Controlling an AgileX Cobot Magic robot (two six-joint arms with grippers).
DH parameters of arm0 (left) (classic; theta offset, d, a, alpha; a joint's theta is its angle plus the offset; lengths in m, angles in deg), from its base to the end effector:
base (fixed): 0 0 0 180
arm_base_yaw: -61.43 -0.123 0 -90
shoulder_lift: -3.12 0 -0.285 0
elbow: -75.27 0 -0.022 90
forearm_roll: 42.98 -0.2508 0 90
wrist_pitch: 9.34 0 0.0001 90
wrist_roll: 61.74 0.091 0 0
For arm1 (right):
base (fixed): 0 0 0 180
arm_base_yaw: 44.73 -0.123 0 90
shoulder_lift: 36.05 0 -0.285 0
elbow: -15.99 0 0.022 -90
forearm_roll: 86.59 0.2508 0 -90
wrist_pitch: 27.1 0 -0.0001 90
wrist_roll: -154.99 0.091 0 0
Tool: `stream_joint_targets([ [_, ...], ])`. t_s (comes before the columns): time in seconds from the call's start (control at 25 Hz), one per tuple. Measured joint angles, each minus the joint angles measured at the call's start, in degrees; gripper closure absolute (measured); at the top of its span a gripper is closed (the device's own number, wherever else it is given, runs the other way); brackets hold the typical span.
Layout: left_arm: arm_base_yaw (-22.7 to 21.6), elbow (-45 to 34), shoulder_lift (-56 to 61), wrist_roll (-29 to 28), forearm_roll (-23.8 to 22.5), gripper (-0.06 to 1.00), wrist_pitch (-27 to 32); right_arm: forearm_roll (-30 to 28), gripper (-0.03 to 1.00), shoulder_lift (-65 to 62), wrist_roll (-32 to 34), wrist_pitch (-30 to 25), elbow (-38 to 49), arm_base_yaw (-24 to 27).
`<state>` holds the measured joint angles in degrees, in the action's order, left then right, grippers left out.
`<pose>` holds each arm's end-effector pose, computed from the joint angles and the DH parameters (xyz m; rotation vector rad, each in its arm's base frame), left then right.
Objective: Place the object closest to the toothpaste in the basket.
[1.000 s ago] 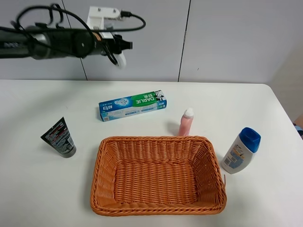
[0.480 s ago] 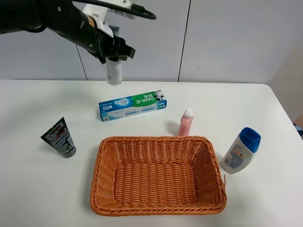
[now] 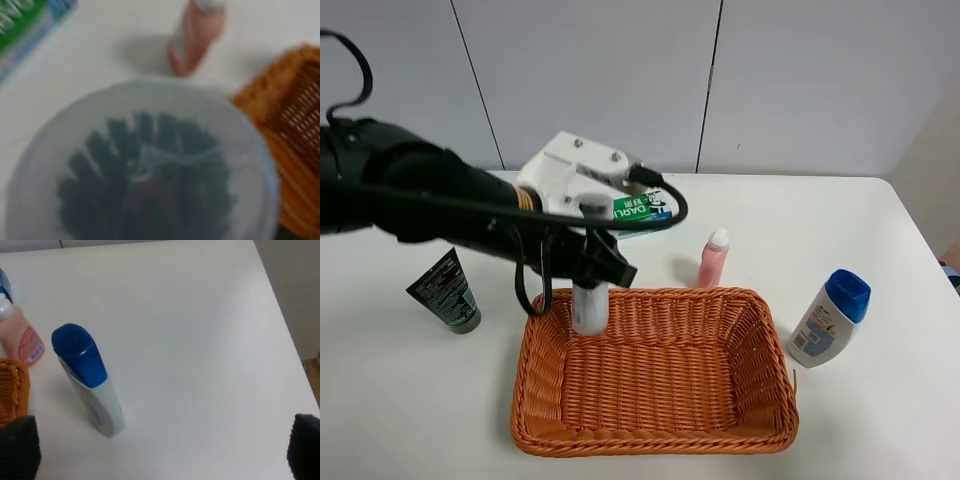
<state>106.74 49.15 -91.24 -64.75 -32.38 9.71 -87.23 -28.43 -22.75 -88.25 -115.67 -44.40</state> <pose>0.2129 -0.2230 0.2301 0.7213 2.3930 -0.5183 -0.0060 -0.0009 0.2779 0.0468 2.0434 0.0077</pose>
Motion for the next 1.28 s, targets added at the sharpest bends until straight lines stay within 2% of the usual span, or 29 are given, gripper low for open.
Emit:
stream_joint_targets([
  [0.24, 3.5, -8.4, -1.3, -0.2, 5.1, 0.51, -4.6, 0.0, -0.03, 0.0, 0.0, 0.0, 0.0, 0.0],
  [0.56, 3.6, -9.9, -6.6, -0.3, 11.2, 0.5, -5.5, 0.0, -0.03, 0.0, 0.0, 0.0, 0.0, 0.0],
  [0.6, 3.6, -9.9, -6.9, -0.5, 11.4, 0.43, -5.5, 0.0, -0.03, 0.0, 0.0, 0.0, 0.0, 0.0],
  [0.68, 3.6, -9.9, -7.0, -0.9, 11.7, 0.19, -5.7, 0.0, -0.03, 0.0, 0.0, 0.0, 0.0, 0.0],
  [0.72, 3.6, -9.9, -7.0, -1.2, 11.9, 0.1, -5.8, 0.0, -0.03, 0.0, 0.0, 0.0, 0.0, 0.0],
  [0.8, 3.6, -9.8, -6.8, -1.4, 12.2, 0.0, -6.8, 0.0, -0.03, 0.0, 0.0, 0.0, 0.0, 0.0],
  [0.88, 3.6, -9.7, -5.9, -1.4, 12.2, -0.03, -8.1, 0.0, -0.03, 0.0, 0.0, 0.0, 0.0, 0.0],
  [1.04, 2.1, -8.1, 0.0, -1.4, 9.9, -0.04, -12.8, 0.0, -0.03, 0.0, 0.0, 0.0, 0.0, 0.0],
  [1.16, -2.1, -5.7, 6.8, -1.4, 4.1, -0.04, -14.6, 0.0, -0.03, 0.0, 0.0, 0.0, 0.0, 0.0],
  [1.28, -8.6, -2.7, 14.8, -1.3, -2.8, -0.04, -13.7, 0.0, -0.03, 0.0, 0.0, 0.0, 0.0, 0.0],
])
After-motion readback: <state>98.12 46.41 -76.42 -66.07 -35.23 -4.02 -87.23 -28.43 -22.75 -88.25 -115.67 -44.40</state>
